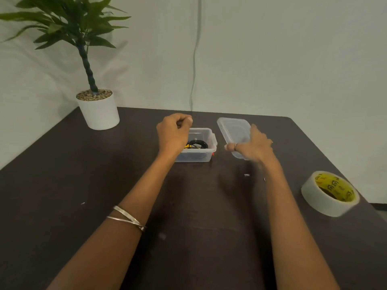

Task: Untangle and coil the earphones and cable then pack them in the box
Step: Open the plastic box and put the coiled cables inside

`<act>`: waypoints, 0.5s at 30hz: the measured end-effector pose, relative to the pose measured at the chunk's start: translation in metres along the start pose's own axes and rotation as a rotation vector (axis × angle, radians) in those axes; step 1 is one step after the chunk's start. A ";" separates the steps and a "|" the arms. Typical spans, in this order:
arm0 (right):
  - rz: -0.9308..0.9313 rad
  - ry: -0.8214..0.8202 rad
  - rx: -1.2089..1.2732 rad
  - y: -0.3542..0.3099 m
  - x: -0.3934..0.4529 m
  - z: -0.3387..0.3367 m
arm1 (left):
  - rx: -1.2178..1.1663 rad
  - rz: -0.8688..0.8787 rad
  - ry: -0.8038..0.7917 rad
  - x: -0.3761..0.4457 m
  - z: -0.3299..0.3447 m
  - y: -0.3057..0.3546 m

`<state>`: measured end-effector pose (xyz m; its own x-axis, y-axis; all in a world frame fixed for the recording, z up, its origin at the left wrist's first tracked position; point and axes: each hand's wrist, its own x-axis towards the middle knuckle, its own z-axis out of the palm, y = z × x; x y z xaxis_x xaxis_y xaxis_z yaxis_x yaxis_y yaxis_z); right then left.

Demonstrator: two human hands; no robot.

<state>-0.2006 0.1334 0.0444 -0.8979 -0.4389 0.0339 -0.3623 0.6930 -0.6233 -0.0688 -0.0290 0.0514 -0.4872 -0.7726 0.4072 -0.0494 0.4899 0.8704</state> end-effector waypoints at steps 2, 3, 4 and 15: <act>-0.159 -0.102 0.232 -0.009 -0.002 -0.014 | -0.048 -0.068 -0.082 0.014 -0.010 0.004; -0.224 -0.192 0.285 -0.016 -0.004 -0.019 | -0.080 -0.096 -0.143 0.022 -0.015 0.007; -0.279 -0.289 0.287 -0.024 -0.005 -0.023 | -0.093 -0.111 -0.205 0.028 -0.022 0.008; -0.544 -0.656 -0.249 -0.090 0.019 0.014 | -0.028 -0.455 -0.236 0.038 -0.067 -0.026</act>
<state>-0.1822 0.0550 0.0902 -0.2887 -0.9303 -0.2262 -0.8099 0.3633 -0.4605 -0.0272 -0.0980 0.0631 -0.6060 -0.7909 -0.0853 -0.2801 0.1117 0.9534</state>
